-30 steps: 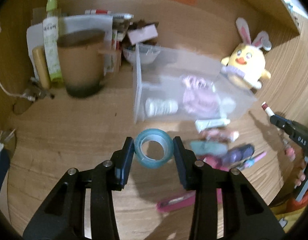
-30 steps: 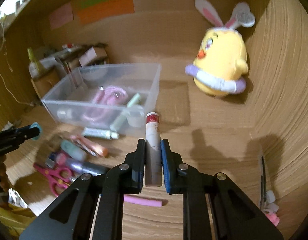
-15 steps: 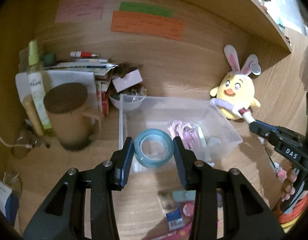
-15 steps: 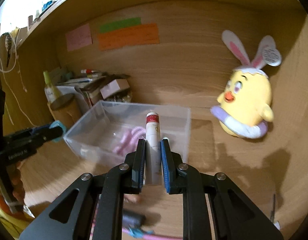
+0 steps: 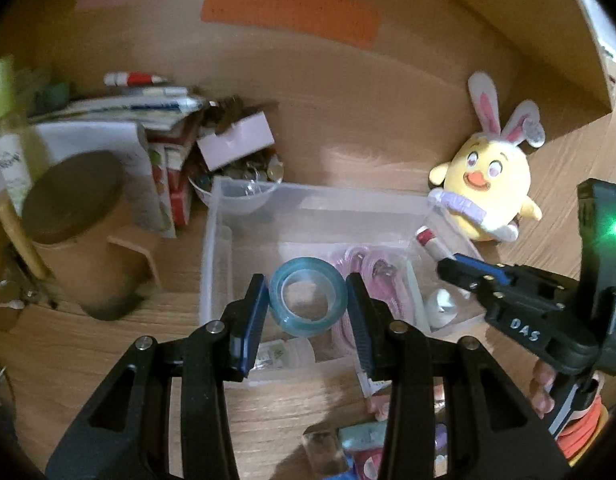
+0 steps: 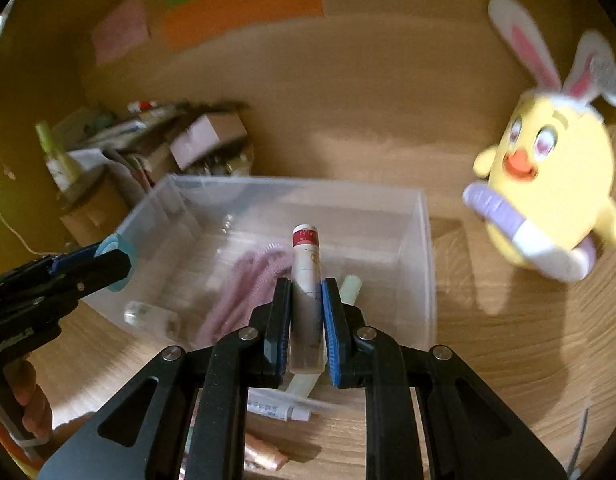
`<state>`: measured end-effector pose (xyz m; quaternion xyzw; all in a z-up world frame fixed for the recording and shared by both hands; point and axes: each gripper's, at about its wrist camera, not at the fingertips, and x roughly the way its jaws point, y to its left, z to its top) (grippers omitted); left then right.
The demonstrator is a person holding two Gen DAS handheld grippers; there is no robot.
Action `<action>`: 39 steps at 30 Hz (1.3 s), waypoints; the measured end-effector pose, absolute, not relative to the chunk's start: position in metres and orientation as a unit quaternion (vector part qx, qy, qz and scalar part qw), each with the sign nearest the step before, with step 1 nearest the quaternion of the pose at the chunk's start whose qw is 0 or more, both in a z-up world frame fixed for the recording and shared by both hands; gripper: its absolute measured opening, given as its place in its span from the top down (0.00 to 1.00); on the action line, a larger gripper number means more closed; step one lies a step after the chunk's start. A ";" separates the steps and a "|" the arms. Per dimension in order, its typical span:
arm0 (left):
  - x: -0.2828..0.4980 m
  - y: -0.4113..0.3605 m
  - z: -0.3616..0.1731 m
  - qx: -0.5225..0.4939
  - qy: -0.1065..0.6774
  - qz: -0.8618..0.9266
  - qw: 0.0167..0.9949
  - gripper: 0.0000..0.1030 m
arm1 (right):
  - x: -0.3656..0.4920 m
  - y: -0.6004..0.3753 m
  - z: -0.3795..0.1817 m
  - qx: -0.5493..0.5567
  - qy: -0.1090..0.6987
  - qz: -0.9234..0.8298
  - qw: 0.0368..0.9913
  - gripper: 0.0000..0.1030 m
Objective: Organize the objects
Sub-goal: 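Release the blue tape and lip balm into the clear box with both tools, then grasp the pink scissors with the left tool while the right tool grasps a pink pen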
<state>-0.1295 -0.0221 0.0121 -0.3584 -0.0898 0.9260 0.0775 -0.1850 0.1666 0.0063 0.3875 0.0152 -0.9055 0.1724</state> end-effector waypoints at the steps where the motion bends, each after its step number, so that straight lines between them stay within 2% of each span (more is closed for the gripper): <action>1: -0.133 -0.020 0.009 -0.364 -0.088 0.924 0.079 0.62 | -0.188 0.166 0.003 0.393 0.014 -0.903 0.172 0.86; 9: -0.146 -0.005 -0.003 -0.388 -0.059 0.917 0.075 0.61 | -0.194 0.157 -0.010 0.409 0.033 -0.895 0.173 0.86; 13: -0.142 -0.006 0.001 -0.386 -0.068 0.917 0.078 0.44 | -0.191 0.153 -0.009 0.408 0.049 -0.896 0.168 0.84; 17: -0.130 -0.008 0.011 -0.373 -0.071 0.921 0.083 0.38 | -0.179 0.156 0.002 0.395 0.055 -0.901 0.170 0.70; 22: -0.107 -0.009 0.021 -0.353 -0.058 0.930 0.079 0.17 | -0.152 0.165 0.020 0.367 0.063 -0.911 0.178 0.54; 25: -0.090 -0.010 0.021 -0.350 -0.050 0.932 0.079 0.11 | -0.134 0.171 0.025 0.357 0.068 -0.914 0.180 0.47; 32: -0.051 -0.012 0.002 -0.379 -0.049 0.919 0.094 0.09 | -0.091 0.189 0.014 0.367 0.070 -0.906 0.199 0.43; 39: -0.022 -0.001 -0.035 -0.431 -0.039 0.894 0.117 0.08 | -0.057 0.205 -0.023 0.413 0.078 -0.881 0.218 0.43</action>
